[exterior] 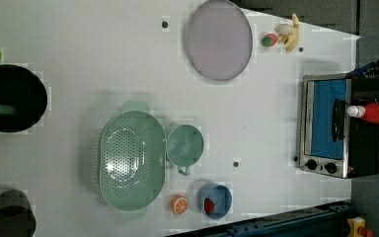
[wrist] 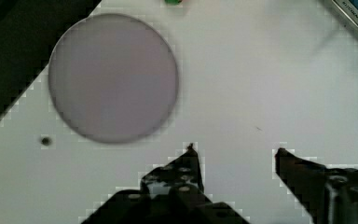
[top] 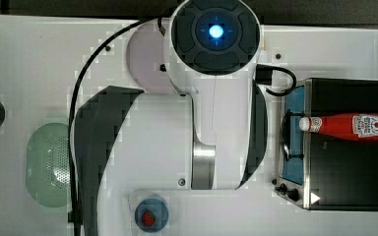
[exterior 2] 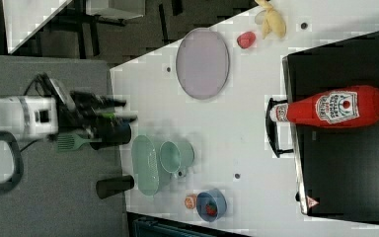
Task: Pick Ketchup from oven and place it on table.
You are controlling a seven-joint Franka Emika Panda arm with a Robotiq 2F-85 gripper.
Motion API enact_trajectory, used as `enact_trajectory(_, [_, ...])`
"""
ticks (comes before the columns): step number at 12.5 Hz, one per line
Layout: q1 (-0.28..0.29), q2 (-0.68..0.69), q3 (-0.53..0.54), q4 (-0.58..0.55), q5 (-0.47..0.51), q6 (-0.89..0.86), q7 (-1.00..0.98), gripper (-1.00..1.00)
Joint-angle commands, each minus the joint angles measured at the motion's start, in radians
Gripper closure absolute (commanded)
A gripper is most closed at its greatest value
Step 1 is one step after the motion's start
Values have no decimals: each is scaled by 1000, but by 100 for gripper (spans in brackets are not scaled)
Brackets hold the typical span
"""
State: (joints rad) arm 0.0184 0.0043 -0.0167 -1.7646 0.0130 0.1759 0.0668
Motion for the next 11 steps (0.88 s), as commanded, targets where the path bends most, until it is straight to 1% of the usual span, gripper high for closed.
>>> enact_trajectory(1, [-4,-397,-44,-182,-12,-220,74,-58])
enact_trajectory(3, [-6,-396,-47,-182,-14,-214,74,-99])
enact_trajectory(5, [-14,-389,-68,-182,-22,-187,74,-100])
enact_trajectory(7, [-33,-369,-115,-181,-22,-150,74,-100])
enact_trajectory(11, [-63,-285,-265,-179,-22,-36,71,-100])
